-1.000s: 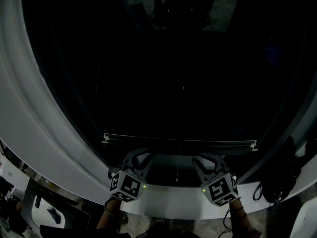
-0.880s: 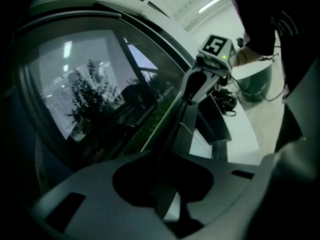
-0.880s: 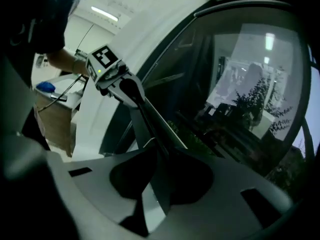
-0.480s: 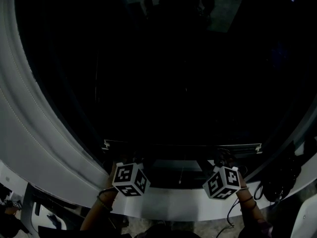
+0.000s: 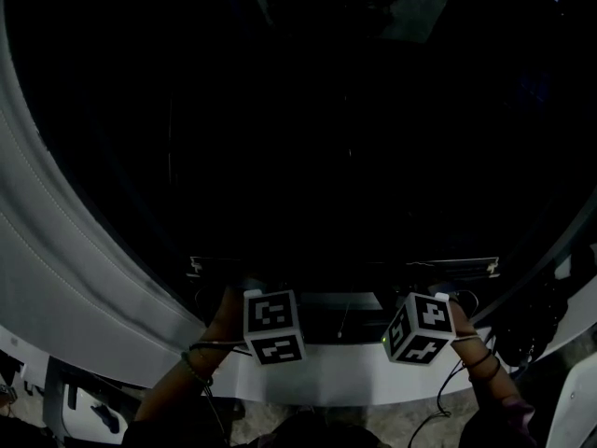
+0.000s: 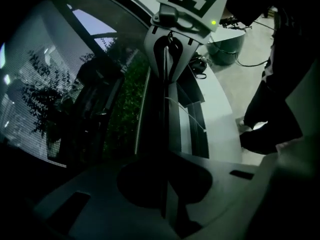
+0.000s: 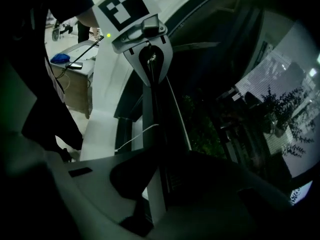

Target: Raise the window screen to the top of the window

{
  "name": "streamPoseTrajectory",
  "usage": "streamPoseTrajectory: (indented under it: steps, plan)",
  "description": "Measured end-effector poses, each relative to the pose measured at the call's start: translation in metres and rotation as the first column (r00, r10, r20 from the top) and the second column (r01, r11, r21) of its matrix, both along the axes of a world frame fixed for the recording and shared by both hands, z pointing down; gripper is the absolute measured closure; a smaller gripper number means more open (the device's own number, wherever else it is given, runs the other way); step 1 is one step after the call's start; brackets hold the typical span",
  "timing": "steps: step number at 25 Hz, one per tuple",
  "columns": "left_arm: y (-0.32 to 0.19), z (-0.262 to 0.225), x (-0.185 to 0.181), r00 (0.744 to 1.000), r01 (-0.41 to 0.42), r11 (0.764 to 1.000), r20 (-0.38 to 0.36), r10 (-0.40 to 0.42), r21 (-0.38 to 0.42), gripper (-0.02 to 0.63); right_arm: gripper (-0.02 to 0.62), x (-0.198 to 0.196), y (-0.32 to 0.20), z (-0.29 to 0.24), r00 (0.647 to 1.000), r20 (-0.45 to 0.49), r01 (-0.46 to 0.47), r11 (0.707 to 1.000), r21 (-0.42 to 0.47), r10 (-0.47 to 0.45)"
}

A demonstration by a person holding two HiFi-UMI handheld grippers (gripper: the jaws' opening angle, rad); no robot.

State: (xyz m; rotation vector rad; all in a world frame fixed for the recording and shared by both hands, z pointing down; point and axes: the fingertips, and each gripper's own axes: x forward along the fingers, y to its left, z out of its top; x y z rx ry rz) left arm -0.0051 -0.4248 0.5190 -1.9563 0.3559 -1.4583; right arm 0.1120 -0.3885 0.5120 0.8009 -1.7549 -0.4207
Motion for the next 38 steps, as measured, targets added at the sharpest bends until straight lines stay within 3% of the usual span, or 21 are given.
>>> streamPoseTrajectory:
  steps: [3, 6, 8, 11, 13, 17, 22, 28, 33, 35, 38]
  plan:
    - [-0.001, 0.000, 0.001, 1.000, -0.001, 1.000, -0.007, 0.000, -0.010, 0.585, 0.540, -0.001, -0.002, -0.005, 0.998, 0.068, 0.015, 0.999, -0.047, -0.012]
    - [0.003, -0.004, 0.004, 0.988, -0.042, 0.998, -0.152, 0.034, -0.053, 0.584, 0.565, 0.000, -0.003, -0.009, 0.992, 0.122, 0.014, 1.000, -0.004, -0.013]
    - [0.004, -0.005, 0.004, 0.977, -0.052, 0.996, -0.212, 0.037, -0.070, 0.584, 0.565, 0.000, -0.003, -0.007, 0.998, 0.056, 0.009, 0.999, 0.042, -0.011]
    - [0.002, -0.003, 0.001, 0.992, -0.044, 0.999, -0.117, 0.040, -0.027, 0.584, 0.566, -0.001, -0.004, -0.002, 0.998, -0.065, -0.001, 1.000, 0.014, 0.001]
    - [0.002, -0.001, 0.001, 0.998, -0.040, 0.998, -0.047, 0.038, -0.052, 0.588, 0.569, -0.001, -0.004, -0.001, 0.995, -0.104, -0.004, 0.998, -0.057, -0.002]
    - [0.004, -0.002, 0.004, 1.000, 0.012, 0.990, 0.019, -0.010, -0.137, 0.589, 0.571, -0.001, -0.002, -0.003, 0.998, -0.054, -0.017, 0.991, -0.134, 0.010]
    - [0.008, 0.002, 0.002, 0.999, 0.038, 0.999, 0.001, -0.038, -0.013, 0.589, 0.571, -0.001, 0.003, -0.003, 0.997, -0.009, -0.074, 0.996, -0.043, 0.074]
    - [0.004, -0.031, 0.001, 0.971, 0.016, 1.000, -0.238, -0.021, -0.022, 0.581, 0.569, -0.003, -0.003, -0.031, 0.998, 0.055, -0.029, 0.994, 0.103, 0.024]
    - [0.000, -0.066, 0.006, 0.986, 0.025, 0.997, -0.166, -0.013, 0.067, 0.582, 0.569, 0.001, -0.006, -0.067, 1.000, 0.019, 0.007, 0.986, 0.165, -0.010]
    - [0.000, -0.076, 0.008, 0.981, 0.009, 0.994, -0.192, 0.013, 0.112, 0.583, 0.569, 0.004, -0.005, -0.077, 1.000, 0.000, 0.011, 0.978, 0.210, -0.011]
    - [-0.001, -0.088, 0.009, 0.973, 0.006, 0.994, -0.230, 0.020, 0.109, 0.582, 0.569, 0.004, -0.006, -0.089, 1.000, -0.002, 0.016, 0.973, 0.232, -0.016]
